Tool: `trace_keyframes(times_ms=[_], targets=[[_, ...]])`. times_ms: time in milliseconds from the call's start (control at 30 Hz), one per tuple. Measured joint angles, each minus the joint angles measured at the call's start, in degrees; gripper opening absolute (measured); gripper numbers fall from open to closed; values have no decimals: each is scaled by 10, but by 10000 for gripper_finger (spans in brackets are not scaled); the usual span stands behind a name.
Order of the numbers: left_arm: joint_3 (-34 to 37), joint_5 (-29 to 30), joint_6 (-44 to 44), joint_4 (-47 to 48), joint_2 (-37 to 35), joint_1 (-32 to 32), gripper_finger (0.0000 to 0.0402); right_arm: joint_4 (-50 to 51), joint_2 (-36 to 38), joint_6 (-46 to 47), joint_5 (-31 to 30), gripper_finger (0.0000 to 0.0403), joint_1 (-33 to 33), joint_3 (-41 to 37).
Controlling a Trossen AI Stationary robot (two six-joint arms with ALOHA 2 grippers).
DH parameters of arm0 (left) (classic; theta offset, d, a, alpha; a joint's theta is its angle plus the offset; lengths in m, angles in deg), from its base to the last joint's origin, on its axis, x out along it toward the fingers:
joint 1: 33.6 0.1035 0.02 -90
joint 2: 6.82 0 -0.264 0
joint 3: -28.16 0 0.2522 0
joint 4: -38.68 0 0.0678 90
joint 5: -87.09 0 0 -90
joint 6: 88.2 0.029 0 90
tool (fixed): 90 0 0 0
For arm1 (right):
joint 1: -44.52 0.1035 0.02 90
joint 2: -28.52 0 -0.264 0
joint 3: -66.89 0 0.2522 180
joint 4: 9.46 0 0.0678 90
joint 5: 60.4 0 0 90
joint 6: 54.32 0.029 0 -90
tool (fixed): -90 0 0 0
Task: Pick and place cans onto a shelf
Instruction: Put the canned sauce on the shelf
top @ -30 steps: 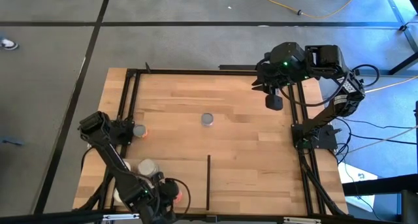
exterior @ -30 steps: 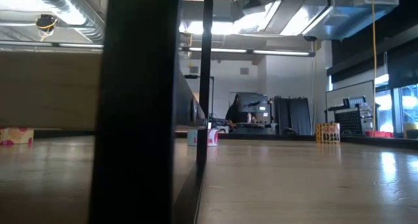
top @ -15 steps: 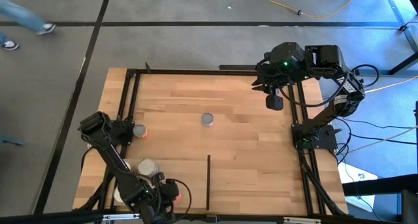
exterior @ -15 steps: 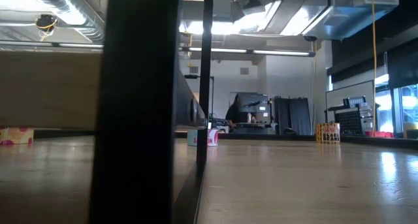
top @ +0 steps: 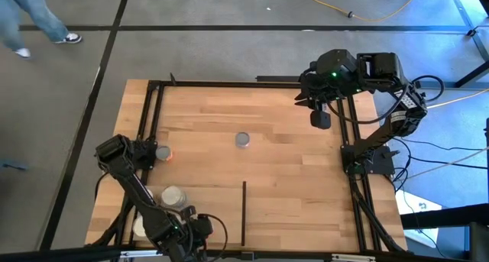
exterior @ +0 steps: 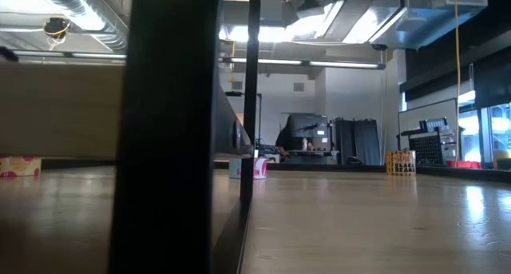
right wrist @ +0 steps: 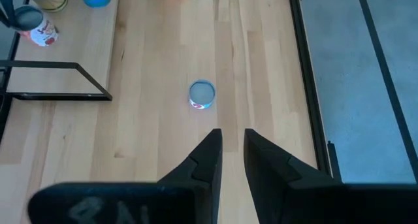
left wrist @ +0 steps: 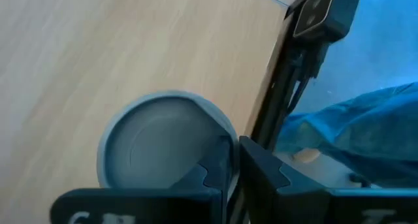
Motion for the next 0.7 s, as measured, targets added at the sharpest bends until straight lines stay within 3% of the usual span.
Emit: trace_keyframes(times_ms=[700], targets=[[0,-21,-19,-18,0,7,55,0,0,0,0,67,0,0]])
